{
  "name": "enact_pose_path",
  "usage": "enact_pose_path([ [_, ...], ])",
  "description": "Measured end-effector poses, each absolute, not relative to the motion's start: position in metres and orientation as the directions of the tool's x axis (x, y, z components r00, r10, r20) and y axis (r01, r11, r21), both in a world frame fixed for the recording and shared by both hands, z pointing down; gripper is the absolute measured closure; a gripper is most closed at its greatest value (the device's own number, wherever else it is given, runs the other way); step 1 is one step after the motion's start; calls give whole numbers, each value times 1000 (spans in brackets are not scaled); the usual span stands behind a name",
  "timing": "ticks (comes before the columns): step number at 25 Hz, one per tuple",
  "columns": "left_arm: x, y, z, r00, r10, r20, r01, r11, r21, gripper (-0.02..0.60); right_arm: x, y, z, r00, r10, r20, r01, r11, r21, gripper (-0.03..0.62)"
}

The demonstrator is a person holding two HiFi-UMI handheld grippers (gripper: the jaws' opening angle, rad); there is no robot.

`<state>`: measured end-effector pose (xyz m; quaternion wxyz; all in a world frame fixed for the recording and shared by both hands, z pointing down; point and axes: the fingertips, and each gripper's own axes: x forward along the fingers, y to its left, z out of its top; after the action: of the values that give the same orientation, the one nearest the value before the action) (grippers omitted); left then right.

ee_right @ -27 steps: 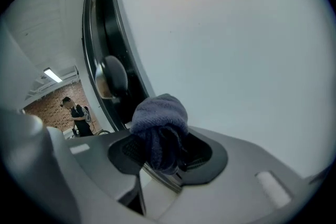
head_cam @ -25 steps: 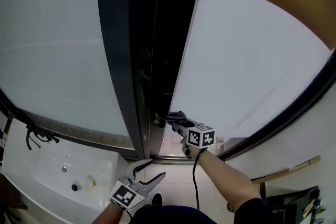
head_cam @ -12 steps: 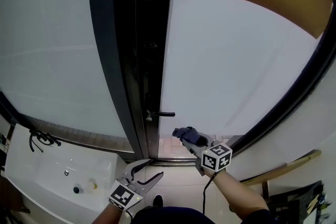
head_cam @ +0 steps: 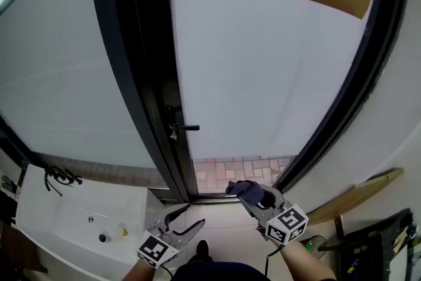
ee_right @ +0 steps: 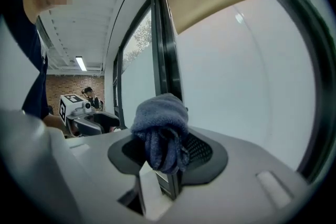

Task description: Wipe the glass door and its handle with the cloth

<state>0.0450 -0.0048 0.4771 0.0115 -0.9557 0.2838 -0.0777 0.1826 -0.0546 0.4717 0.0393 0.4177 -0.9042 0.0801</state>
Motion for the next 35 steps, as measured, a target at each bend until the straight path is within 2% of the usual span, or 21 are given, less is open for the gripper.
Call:
enact_pose_path([
  [6,53,50,488,805,-567,173,-565,-822,-66,360,203,15,477,-622,-776,100,-781,609,-138,430],
  [14,64,98,485,795,-579,179,-579,-813,-60,360,228,77,492,-595,-792,138,-804,585,-105,430],
  [21,59,107,479,803,-569,175,-565,-821,-78,360,236,92,496,-559,-816,145,-829,552,-90,430],
  [35,34,101,464,825,-540,168,-528,-842,-112,360,207,89,488,-555,-822,127,-832,546,-102,430],
])
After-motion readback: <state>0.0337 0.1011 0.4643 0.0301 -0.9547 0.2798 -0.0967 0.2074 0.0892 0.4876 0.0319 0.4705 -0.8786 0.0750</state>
